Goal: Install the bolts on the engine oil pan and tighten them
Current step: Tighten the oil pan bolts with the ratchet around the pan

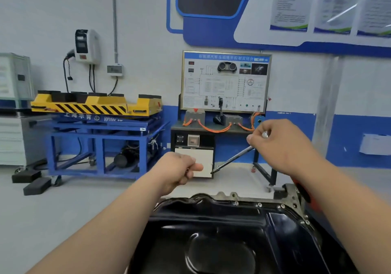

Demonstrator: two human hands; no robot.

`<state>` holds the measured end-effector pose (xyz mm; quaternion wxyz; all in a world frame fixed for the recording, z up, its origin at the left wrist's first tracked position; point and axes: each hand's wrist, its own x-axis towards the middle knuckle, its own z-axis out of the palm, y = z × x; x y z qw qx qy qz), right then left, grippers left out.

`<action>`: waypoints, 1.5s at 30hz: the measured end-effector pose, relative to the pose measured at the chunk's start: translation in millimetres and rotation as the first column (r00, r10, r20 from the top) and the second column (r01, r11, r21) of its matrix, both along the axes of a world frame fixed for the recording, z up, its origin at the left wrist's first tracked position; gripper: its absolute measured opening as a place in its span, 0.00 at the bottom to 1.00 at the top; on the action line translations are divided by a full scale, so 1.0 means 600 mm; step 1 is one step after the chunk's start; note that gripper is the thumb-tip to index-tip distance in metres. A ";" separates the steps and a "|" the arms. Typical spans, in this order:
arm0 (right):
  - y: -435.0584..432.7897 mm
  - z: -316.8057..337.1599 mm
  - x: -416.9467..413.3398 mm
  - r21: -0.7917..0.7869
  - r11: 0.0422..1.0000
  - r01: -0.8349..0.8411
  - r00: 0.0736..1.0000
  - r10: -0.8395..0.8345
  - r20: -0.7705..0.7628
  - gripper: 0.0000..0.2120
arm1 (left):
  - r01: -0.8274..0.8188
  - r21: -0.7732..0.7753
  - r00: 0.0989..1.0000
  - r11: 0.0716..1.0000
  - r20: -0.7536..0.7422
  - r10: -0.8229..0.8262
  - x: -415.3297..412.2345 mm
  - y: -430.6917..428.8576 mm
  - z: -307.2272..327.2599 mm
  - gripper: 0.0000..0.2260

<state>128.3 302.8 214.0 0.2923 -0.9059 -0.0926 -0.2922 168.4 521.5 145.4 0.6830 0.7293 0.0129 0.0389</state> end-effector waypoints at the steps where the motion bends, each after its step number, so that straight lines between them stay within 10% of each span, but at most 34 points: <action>1: 0.004 0.000 0.008 -0.010 1.000 0.001 1.000 -0.001 -0.007 0.09 | 0.004 0.132 1.000 0.991 0.023 -0.007 0.010 0.006 -0.002 0.09; 5: 0.013 -0.004 0.040 -0.077 0.997 -0.009 0.999 0.006 -0.041 0.09 | 0.085 0.497 0.996 0.864 -0.065 -0.060 0.048 0.006 -0.009 0.11; 15: 0.012 -0.016 0.100 -0.148 0.988 -0.044 0.995 0.031 -0.092 0.09 | 0.422 0.611 0.904 0.669 -0.341 -0.259 0.074 0.000 -0.033 0.12; 28: -0.013 -0.013 0.085 -0.087 0.996 -0.027 0.998 0.021 -0.067 0.08 | 0.207 0.929 0.951 0.308 -0.117 -0.286 0.071 -0.063 -0.032 0.03; 45: -0.047 -0.017 0.065 -0.039 0.999 -0.033 0.998 0.031 -0.062 0.08 | 0.260 0.948 0.930 0.184 -0.195 -0.313 0.080 -0.075 -0.023 0.09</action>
